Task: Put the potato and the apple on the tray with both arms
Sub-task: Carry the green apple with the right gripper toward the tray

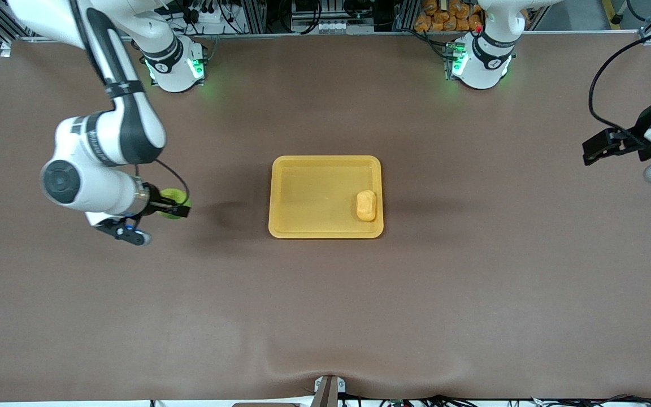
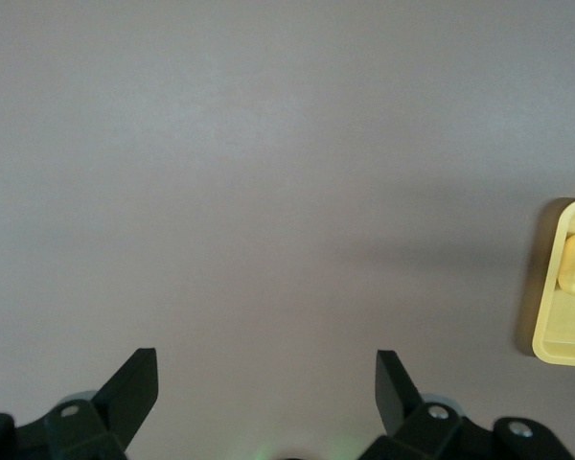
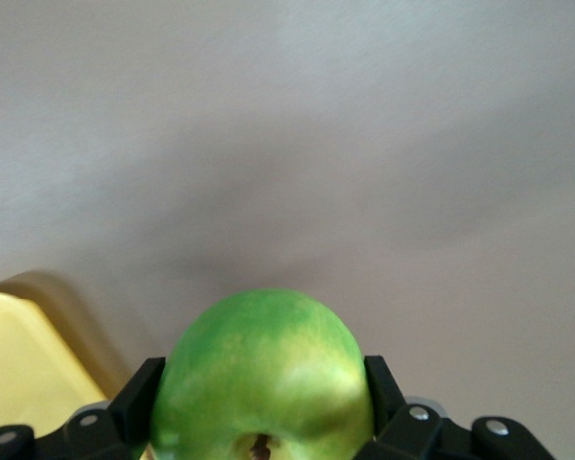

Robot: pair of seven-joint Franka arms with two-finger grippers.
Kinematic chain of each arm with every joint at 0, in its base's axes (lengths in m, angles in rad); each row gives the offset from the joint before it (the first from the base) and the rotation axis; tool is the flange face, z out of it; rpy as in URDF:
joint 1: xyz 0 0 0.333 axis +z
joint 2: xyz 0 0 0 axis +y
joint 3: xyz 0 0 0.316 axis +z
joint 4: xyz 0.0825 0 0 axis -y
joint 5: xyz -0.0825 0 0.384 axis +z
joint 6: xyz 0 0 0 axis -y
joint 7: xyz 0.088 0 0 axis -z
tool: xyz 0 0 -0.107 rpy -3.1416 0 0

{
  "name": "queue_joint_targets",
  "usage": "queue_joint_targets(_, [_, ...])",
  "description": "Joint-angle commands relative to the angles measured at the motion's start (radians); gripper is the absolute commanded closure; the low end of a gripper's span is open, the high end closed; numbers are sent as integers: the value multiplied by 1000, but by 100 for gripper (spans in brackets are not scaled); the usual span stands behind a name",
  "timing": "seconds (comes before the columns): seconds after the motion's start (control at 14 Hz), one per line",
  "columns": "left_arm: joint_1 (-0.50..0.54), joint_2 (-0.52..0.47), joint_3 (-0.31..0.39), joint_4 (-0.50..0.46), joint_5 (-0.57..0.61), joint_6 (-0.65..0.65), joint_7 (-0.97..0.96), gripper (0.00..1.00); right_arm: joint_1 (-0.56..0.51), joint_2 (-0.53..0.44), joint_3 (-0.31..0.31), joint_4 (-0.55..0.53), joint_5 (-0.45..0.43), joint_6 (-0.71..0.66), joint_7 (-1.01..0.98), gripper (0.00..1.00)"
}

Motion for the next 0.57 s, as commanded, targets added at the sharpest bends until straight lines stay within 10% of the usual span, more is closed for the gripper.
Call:
queue_joint_targets(0.0, [-1,-99,18,-80,-23,-19,21,0,58,-28,-10,-31,46,38,81,100])
queue_joint_targets(0.21, [-138,-156,156,-129,-23,-24,79,0,98,-25,-10,-40,83,63,112,100])
queue_joint_targets(0.5, [-132,-158,165,-134,-42,-34,86,0,163,-1,-10,-39,103,90,212,100])
